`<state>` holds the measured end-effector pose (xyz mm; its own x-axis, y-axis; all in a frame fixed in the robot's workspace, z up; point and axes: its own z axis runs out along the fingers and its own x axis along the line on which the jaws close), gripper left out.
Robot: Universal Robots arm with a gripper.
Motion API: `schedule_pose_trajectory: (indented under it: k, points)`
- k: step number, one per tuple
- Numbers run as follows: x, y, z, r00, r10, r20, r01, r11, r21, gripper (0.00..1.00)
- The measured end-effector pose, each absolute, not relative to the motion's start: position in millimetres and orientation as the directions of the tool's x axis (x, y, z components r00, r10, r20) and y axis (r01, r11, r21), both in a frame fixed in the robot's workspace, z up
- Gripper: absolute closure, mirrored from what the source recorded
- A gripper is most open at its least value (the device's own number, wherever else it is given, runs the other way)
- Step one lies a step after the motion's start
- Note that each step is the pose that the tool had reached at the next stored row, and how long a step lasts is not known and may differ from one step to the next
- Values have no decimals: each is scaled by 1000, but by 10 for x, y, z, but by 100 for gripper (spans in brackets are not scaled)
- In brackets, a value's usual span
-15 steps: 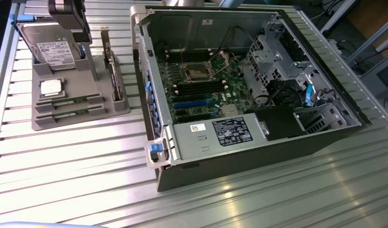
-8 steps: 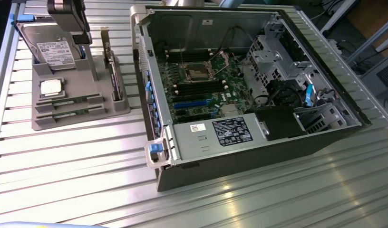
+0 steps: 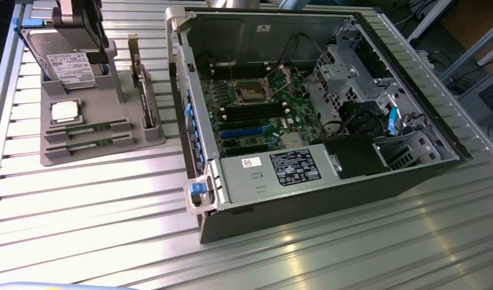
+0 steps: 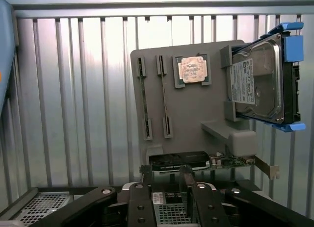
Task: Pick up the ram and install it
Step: 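Pick up the ram and move it above insertion slot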
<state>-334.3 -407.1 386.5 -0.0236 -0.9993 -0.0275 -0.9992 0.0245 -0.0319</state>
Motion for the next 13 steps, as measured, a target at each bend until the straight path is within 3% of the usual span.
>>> schedule_pose_trajectory:
  k: [13]
  points:
    - [-3399,-4089,3806,-23,-999,-27,-999,24,-32,64]
